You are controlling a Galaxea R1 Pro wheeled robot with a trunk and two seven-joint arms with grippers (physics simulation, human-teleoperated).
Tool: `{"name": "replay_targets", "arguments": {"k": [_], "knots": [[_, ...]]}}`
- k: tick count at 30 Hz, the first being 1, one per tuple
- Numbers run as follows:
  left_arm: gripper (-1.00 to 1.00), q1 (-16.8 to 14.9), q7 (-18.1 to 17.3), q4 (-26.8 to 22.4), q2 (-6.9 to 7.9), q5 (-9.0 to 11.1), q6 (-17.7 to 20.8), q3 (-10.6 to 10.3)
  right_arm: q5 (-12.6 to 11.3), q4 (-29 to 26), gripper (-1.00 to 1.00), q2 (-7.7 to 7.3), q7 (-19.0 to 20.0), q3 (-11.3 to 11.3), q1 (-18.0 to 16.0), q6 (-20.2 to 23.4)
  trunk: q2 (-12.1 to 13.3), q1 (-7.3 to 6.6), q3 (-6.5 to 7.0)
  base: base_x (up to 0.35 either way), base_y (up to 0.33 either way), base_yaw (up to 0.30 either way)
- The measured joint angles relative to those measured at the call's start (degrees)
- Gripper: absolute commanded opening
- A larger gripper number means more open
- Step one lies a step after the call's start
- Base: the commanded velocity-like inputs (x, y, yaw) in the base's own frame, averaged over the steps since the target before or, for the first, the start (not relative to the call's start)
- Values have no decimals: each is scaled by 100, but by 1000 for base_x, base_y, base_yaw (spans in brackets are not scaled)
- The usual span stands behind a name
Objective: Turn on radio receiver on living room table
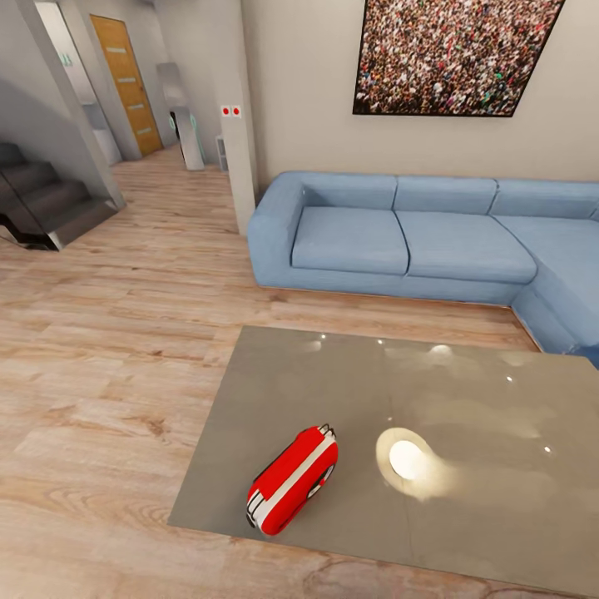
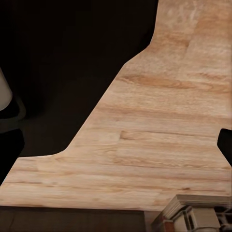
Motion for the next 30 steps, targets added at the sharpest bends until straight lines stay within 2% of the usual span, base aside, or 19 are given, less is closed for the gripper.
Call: {"name": "replay_targets", "arguments": {"k": [4, 8, 11, 12, 14, 16, 17, 20, 21, 25, 28, 30], "knots": [[100, -1, -31, -415, 19, -2, 3, -12, 185, -332, 100, -24, 27, 1, 11, 24, 0, 0, 0, 0, 0, 0], [100, -1, -91, -1378, 83, 8, 85, -4, 406, -1617, 100, -40, 41, 5, 24, 258, 0, 0, 0, 0, 0, 0], [100, -1, -173, -2207, 148, 7, 323, 2, 481, -2956, 100, -59, 45, -19, 29, 1056, 0, 0, 1, 0, 0, 0], [100, -2, -208, -2540, 170, 9, 512, 8, 485, -3207, 100, -64, 45, -28, 32, 1238, 0, 0, 0, 0, 0, 0], [100, -2, -319, -3248, 216, 14, 958, 14, 500, -4096, 100, -106, 49, -55, 28, 1864, 0, 0, 1, 0, 0, 0], [100, -1, -396, -3638, 240, 13, 1204, 15, 501, -4547, 100, -142, 51, -67, 28, 2115, 0, 0, 0, 0, 0, 0], [100, -2, -470, -4001, 256, 12, 1441, 16, 505, -4938, 100, -171, 52, -74, 26, 2303, 0, 0, 1, 0, 0, 0], [100, -1, -576, -4689, 273, 9, 1865, 9, 506, -5609, 100, -205, 54, -83, 26, 2578, 0, 0, 0, 0, 0, 0], [100, -2, -620, -5272, 280, 12, 2162, 10, 519, -6084, 100, -221, 47, -85, 23, 2772, 0, 0, 1, 0, 0, 0], [100, 0, -649, -6204, 284, 14, 2451, 16, 532, -6779, 100, -229, 43, -83, -20, 3063, 0, 0, 0, 0, 0, 0], [100, -1, -725, -6873, 277, 52, 2717, 17, 650, -7131, 100, -225, 47, -53, -294, 3481, 0, 0, 0, 0, 0, 0], [100, -28, -991, -7370, 263, 131, 3132, 17, 817, -7264, 100, -206, 64, -38, -835, 3949, 0, 0, 1, 0, 0, 0]]}}
